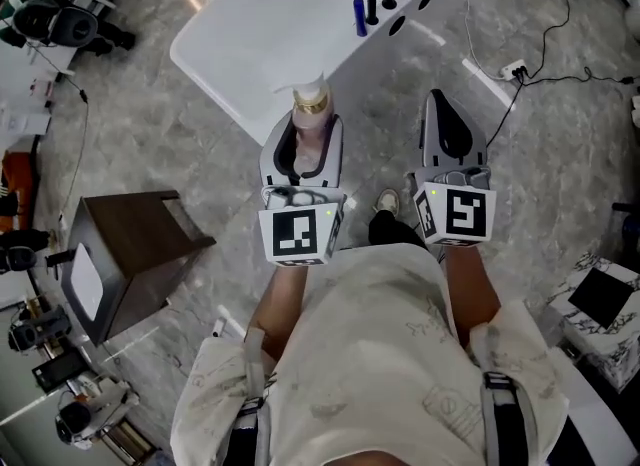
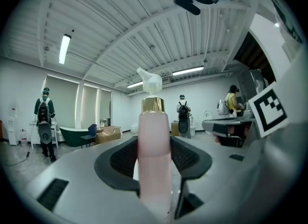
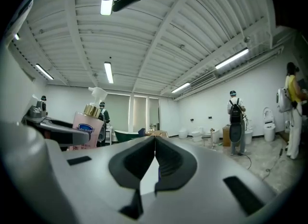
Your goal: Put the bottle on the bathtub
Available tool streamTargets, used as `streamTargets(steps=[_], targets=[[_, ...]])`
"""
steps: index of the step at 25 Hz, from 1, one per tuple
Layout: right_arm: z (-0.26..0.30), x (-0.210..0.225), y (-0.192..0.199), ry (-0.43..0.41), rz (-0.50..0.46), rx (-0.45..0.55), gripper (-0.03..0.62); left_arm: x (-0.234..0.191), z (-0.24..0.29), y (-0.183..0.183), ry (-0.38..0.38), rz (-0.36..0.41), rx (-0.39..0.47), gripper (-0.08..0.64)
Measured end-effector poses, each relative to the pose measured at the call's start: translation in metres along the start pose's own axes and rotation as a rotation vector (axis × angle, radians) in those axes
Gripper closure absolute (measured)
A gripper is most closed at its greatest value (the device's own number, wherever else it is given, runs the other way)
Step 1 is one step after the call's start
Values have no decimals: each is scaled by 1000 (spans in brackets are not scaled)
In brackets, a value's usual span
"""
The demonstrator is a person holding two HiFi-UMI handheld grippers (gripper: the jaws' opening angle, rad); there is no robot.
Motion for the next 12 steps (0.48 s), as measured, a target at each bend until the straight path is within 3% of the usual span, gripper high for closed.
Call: streamTargets(steps=[12], targets=[[-5,124,26,201,10,-34,603,79,93,-2,167,-7,-22,350]])
Point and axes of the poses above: the fingertips, and each gripper's own axes: z forward along the fingers, x to its right, y out of its underside, the point moved 3 cm from there along -z, backward along the fingers, and after that the axes turned 8 degrees about -z, right-handed, at the moved point
